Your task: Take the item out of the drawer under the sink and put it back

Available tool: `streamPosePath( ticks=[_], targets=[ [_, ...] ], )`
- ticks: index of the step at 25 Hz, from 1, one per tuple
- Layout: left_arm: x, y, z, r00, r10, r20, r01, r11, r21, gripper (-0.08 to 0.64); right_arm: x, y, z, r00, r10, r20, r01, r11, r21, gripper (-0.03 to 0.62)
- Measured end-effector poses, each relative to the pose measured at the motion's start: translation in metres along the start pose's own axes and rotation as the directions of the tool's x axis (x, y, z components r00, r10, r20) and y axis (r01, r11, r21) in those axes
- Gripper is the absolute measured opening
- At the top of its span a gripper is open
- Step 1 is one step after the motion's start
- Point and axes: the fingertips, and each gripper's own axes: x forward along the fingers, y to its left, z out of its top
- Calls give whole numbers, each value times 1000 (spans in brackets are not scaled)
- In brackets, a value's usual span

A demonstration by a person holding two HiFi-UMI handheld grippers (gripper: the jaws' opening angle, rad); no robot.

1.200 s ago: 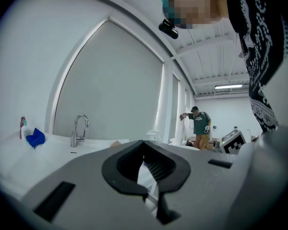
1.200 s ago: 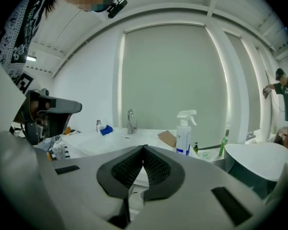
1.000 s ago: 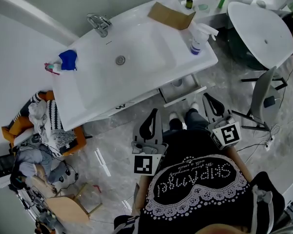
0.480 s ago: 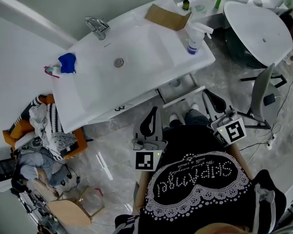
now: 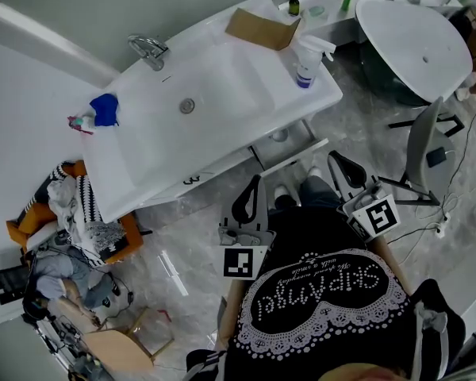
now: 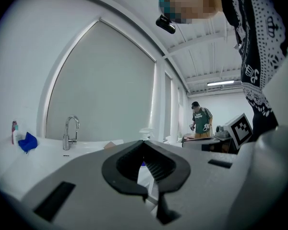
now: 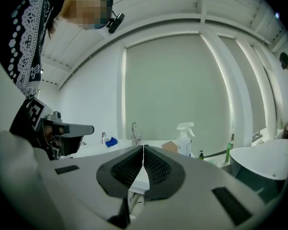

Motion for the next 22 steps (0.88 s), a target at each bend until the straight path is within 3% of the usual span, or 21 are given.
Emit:
streamPosePath(
  ticks=[11,22],
  targets=[
    [-5,0,-1,1000,15,3,-15,1000,-20,6,-4,1,-3,1000,-2,-13,2,1000,4,20],
    [-21,11,-2,997,76,9,-75,996,-47,5,3,14,-6,998,49,-39,-50,999,-13,20]
  ],
)
